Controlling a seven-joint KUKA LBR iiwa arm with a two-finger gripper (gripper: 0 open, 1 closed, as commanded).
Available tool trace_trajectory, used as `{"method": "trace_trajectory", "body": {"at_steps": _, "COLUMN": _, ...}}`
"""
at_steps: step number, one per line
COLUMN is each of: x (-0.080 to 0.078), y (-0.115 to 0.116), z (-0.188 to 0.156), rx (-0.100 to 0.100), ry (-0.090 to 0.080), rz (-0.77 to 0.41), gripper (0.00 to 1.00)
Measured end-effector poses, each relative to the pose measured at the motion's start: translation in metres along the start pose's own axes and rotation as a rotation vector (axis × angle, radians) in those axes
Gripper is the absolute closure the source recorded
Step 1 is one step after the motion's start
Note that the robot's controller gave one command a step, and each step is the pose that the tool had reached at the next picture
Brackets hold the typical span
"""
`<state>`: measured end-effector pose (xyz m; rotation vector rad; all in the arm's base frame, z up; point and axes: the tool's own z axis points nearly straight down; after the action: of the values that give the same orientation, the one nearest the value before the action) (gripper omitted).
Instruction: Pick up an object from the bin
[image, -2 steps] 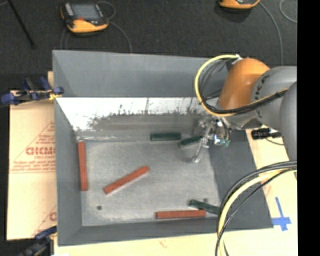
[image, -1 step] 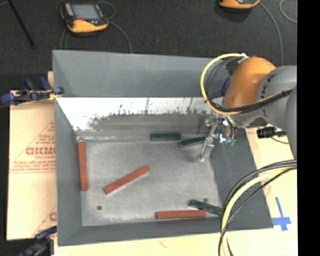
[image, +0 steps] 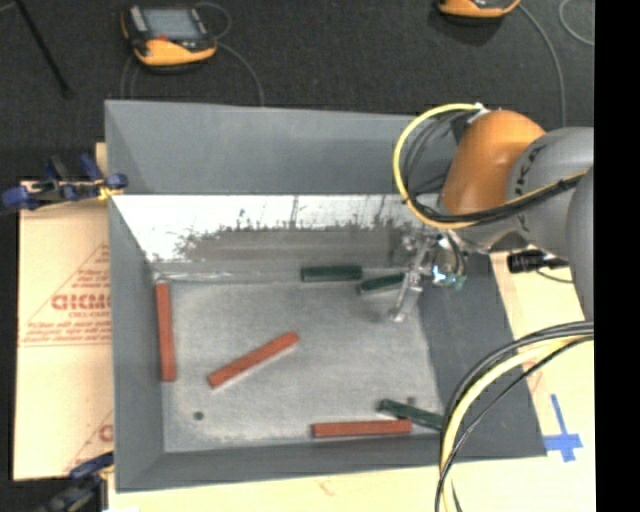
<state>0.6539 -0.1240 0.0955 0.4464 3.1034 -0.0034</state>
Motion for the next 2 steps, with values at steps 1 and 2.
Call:
{"method": "trace_trajectory", "body": {"at_steps": 1, "x": -0.003, "y": -0.010, "z": 0.012, "rx": -0.002, "ry": 0.002, "rz": 0.053, "gripper": 0.00}}
{"method": "trace_trajectory", "body": {"at_steps": 2, "x": 0.016, "y": -0.010, "z": 0.020, "rx": -0.002, "ry": 0.002, "rz": 0.266, "gripper": 0.00}}
